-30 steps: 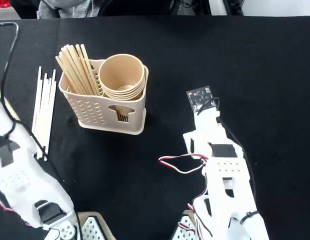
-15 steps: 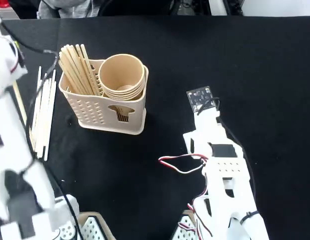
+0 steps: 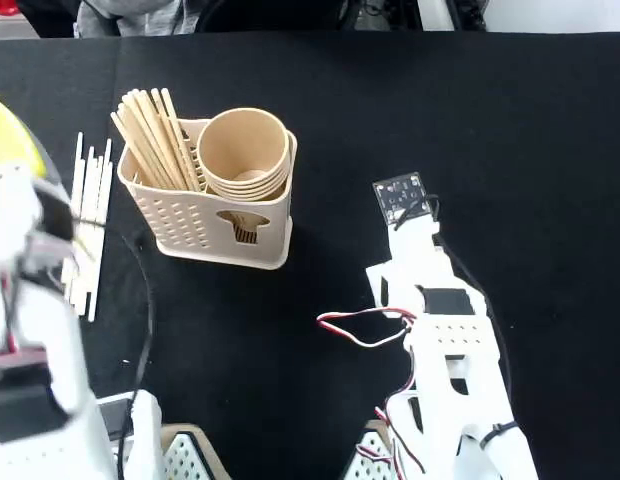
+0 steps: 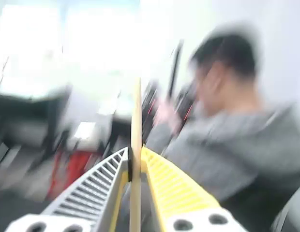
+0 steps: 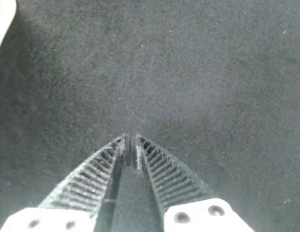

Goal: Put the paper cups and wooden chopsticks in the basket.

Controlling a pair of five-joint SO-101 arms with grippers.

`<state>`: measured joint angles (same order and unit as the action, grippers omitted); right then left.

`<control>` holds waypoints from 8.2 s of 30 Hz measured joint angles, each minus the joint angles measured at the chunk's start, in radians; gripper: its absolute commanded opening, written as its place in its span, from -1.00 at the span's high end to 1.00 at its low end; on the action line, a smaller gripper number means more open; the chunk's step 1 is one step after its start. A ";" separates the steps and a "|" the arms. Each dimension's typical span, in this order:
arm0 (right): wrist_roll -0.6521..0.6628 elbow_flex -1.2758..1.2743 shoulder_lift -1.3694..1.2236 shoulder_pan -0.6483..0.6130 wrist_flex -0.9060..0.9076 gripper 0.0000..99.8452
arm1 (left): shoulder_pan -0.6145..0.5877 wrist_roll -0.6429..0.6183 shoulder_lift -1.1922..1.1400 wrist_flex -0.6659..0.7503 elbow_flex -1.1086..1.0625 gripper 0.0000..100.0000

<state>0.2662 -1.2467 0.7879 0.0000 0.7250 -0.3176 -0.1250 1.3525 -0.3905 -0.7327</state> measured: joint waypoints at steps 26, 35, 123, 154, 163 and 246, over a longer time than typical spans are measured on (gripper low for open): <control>0.000 0.000 0.000 0.000 0.000 0.94 | 0.147 -0.264 -0.505 0.405 -0.057 0.94; 0.000 0.000 0.000 0.000 0.000 0.94 | 0.146 -0.270 -0.517 0.408 0.063 0.94; 0.000 -0.017 0.000 0.000 -0.034 0.94 | -0.210 0.325 -2.176 -0.738 1.310 0.94; 0.000 -0.017 0.000 0.000 -0.034 0.94 | -0.216 0.232 -2.254 -1.349 2.291 0.94; 0.000 -0.017 0.000 0.000 -0.034 0.94 | -0.218 0.133 -2.252 -1.309 2.357 0.94; 0.000 -0.017 0.000 0.000 -0.034 0.94 | 0.229 -0.107 -0.356 0.238 0.052 0.94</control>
<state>0.2662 -1.2635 0.7879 0.0000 0.6912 -0.0890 -0.2325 0.9966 -0.1527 -0.6805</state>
